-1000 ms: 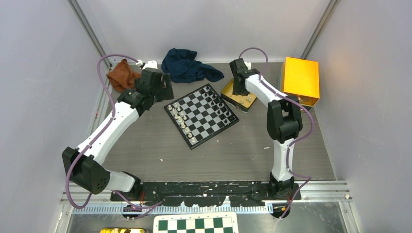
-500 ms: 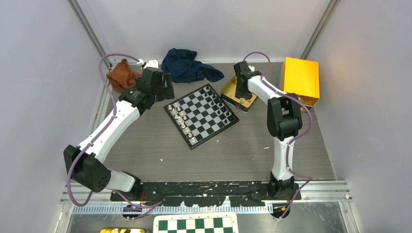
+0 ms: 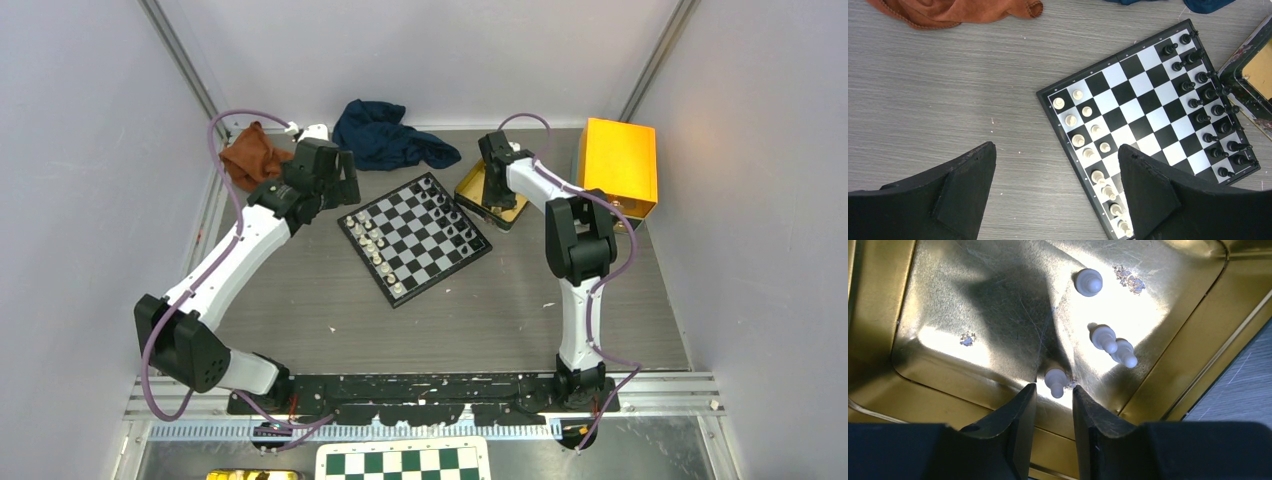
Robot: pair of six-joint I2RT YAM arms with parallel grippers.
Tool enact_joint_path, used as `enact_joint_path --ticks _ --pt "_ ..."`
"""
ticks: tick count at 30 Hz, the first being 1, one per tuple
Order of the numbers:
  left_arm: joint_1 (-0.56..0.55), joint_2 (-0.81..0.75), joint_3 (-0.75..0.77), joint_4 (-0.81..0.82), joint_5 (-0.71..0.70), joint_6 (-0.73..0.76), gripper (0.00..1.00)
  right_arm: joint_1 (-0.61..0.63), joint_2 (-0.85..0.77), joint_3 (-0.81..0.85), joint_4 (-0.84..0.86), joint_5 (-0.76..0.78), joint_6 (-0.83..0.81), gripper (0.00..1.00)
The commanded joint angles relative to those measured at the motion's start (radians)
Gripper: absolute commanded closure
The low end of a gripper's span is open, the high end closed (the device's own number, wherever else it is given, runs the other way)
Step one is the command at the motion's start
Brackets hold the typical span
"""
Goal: Set up the chess pieces on the board
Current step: Pick up the chess piece from the storage box.
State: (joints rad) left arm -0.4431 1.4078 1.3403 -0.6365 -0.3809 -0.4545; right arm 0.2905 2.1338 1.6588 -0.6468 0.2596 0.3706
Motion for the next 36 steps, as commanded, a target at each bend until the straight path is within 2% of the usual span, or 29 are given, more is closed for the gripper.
enact_joint_path --ticks 1,13,30,36 --pt "-0.003 0.003 0.053 0.038 0.0 0.014 0.08 -0.008 0.001 0.042 0.027 -0.003 0.006 0.63" --pt "-0.003 0.008 0.051 0.043 -0.002 0.017 0.09 -0.014 0.012 0.055 0.027 -0.002 0.004 0.72" --pt "-0.003 -0.025 0.027 0.041 0.003 0.01 0.09 -0.014 -0.052 0.043 0.025 0.024 -0.013 0.98" --pt "-0.003 -0.064 -0.003 0.044 0.001 0.003 0.09 -0.005 -0.096 0.057 0.008 0.026 -0.018 0.99"
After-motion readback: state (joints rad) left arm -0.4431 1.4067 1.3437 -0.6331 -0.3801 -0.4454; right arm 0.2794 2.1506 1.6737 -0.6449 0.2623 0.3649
